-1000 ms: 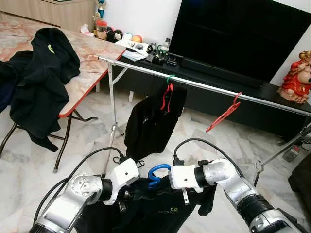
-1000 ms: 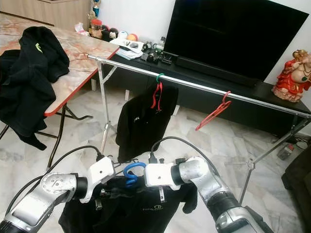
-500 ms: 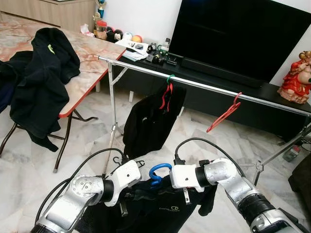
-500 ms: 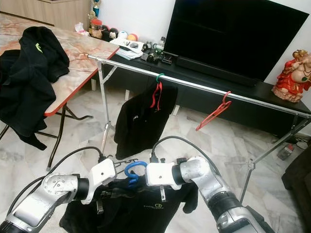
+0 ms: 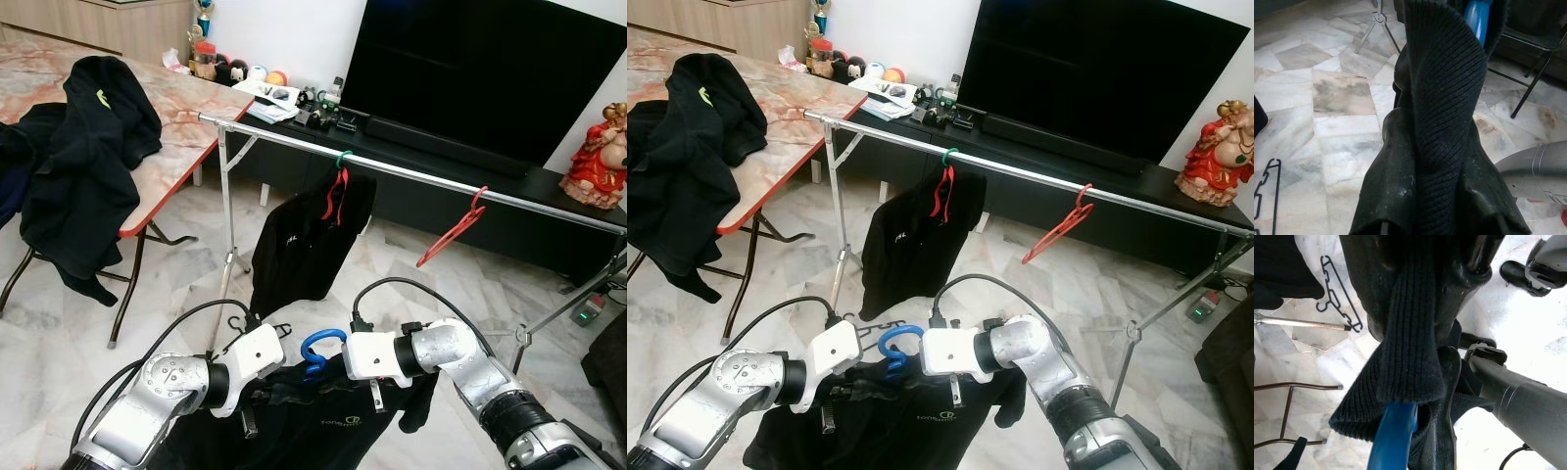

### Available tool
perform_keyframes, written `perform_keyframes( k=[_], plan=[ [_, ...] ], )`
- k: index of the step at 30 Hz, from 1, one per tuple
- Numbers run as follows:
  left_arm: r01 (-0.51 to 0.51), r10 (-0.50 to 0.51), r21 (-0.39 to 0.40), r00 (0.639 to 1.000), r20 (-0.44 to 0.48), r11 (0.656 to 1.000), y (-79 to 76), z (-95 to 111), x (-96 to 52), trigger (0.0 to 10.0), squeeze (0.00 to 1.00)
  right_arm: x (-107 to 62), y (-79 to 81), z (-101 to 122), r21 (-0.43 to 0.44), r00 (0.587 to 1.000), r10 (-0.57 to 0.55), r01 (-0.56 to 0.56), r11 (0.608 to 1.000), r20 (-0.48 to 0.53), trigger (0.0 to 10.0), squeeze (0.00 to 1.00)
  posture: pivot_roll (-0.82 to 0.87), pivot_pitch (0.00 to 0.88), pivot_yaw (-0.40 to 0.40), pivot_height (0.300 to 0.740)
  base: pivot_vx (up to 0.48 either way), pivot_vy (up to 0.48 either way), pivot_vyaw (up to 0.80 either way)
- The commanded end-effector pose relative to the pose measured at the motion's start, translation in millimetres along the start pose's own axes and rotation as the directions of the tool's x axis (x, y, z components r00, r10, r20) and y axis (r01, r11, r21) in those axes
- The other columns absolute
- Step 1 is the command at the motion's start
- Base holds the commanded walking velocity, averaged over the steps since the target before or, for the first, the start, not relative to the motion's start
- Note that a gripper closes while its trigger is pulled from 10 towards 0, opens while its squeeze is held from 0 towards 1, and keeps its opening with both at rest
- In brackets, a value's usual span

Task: Hang hanger

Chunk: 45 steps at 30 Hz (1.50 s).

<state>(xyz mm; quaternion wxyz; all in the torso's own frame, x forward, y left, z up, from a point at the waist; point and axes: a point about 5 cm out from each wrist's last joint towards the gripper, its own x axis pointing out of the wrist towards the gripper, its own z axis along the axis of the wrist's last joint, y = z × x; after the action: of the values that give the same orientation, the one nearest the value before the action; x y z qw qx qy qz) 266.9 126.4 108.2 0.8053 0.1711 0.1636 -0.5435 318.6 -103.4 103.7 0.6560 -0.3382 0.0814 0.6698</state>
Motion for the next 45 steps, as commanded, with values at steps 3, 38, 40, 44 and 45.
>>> perform_keyframes(
  k=[3, 38, 40, 44, 45],
  plan=[
    [-0.002, 0.002, -0.002, 1.000, 0.019, 1.000, -2.7, 4, 4.0, 0.0, 0.00, -0.1, -3.8, 11, -0.016, 0.998, -0.015, 0.016, 1.000, 0.066, 10.0, 0.80, 0.21, 0.000, -0.198, 0.740, 0.000, 0.000, 0.00],
    [-0.062, 0.061, -0.009, 0.996, -0.063, 0.998, -3.2, -19, 2.2, 0.0, 0.00, -51.0, -1.5, -19, 0.039, 0.992, 0.038, -0.034, 0.999, -0.118, 10.0, 1.00, 0.20, 0.000, -0.194, 0.740, 0.000, 0.000, 0.00],
    [-0.062, 0.061, -0.009, 0.996, -0.063, 0.998, -3.2, -19, 2.2, 0.0, 0.00, -51.0, -1.5, -19, 0.039, 0.992, 0.038, -0.034, 0.999, -0.118, 10.0, 1.00, 0.20, 0.000, -0.194, 0.740, 0.000, 0.000, 0.00],
    [-0.062, 0.061, -0.009, 0.996, -0.063, 0.998, -3.2, -19, 2.2, 0.0, 0.00, -51.0, -1.5, -19, 0.039, 0.992, 0.038, -0.034, 0.999, -0.118, 10.0, 1.00, 0.20, 0.000, -0.194, 0.740, 0.000, 0.000, 0.00],
    [-0.062, 0.061, -0.009, 0.996, -0.063, 0.998, -3.2, -19, 2.2, 0.0, 0.00, -51.0, -1.5, -19, 0.039, 0.992, 0.038, -0.034, 0.999, -0.118, 10.0, 1.00, 0.20, 0.000, -0.194, 0.740, 0.000, 0.000, 0.00]
  ],
)
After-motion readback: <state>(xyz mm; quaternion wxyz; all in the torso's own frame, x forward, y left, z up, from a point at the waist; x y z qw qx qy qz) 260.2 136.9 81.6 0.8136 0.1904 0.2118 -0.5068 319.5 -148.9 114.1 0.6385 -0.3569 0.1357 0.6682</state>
